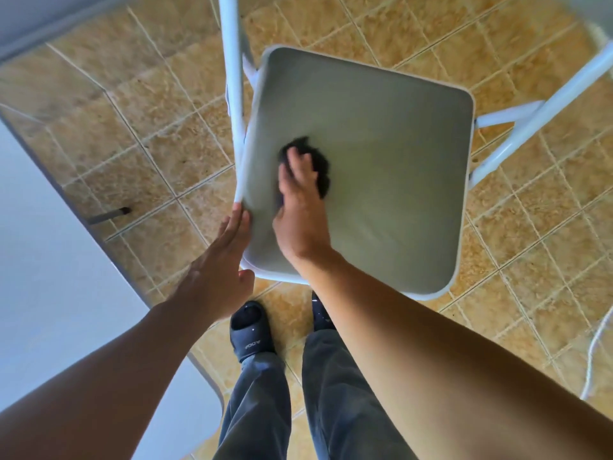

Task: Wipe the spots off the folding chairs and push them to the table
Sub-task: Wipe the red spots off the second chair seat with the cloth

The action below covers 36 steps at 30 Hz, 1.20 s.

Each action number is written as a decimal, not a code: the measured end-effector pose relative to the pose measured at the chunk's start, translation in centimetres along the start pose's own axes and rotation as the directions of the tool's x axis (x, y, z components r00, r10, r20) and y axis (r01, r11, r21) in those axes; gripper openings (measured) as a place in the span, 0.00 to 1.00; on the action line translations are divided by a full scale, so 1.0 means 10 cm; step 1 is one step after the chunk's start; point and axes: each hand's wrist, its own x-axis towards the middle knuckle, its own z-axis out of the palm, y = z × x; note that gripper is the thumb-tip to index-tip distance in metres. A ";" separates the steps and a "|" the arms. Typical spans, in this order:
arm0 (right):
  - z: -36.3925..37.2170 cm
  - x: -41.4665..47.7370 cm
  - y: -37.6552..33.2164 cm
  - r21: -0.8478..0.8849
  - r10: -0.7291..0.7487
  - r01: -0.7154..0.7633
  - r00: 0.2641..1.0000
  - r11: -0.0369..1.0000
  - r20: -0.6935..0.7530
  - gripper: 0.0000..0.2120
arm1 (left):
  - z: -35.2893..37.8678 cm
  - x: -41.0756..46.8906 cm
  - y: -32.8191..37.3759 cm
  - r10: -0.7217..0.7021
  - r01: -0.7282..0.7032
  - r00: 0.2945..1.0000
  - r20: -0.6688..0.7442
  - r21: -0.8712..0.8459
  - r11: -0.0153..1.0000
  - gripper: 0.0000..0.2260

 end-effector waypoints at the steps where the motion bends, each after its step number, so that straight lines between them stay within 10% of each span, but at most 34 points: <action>1: 0.02 -0.10 0.01 -0.027 -0.096 0.098 0.993 0.995 0.067 0.28 | 0.01 -0.02 -0.01 0.010 -0.010 1.000 -0.002 -0.014 1.000 0.39; 9: -0.69 -0.86 0.86 -0.131 -0.431 0.511 0.815 0.850 0.386 0.28 | -0.02 -0.10 0.02 -0.015 0.014 1.000 0.014 0.028 1.000 0.39; 13: -1.02 -0.31 1.25 -0.275 -0.116 0.161 0.978 0.948 0.173 0.29 | -0.06 -0.08 0.06 -0.045 0.041 0.997 0.057 0.066 0.997 0.39; 17: -0.82 0.48 0.84 -0.177 0.249 -0.247 0.968 0.953 -0.012 0.32 | -0.08 -0.07 0.10 -0.058 0.048 0.995 0.082 0.121 0.991 0.40; 23: -0.07 -0.08 0.09 -0.023 -0.144 0.149 0.979 0.989 0.143 0.30 | -0.12 -0.08 0.13 -0.085 0.070 0.991 0.099 0.144 0.987 0.41; 30: -0.55 -1.10 0.63 -0.102 -0.419 0.497 0.810 0.861 0.411 0.25 | -0.12 -0.06 0.17 -0.108 0.089 0.986 0.123 0.154 0.984 0.43; 33: -0.84 -0.74 1.13 -0.237 -0.295 0.379 0.899 0.894 0.324 0.25 | -0.12 -0.05 0.17 -0.124 0.103 0.984 0.131 0.155 0.983 0.43; 36: -1.00 -0.03 1.29 -0.355 0.081 -0.045 0.993 0.934 0.087 0.32 | -0.10 -0.05 0.13 -0.102 0.082 0.987 0.128 0.155 0.984 0.44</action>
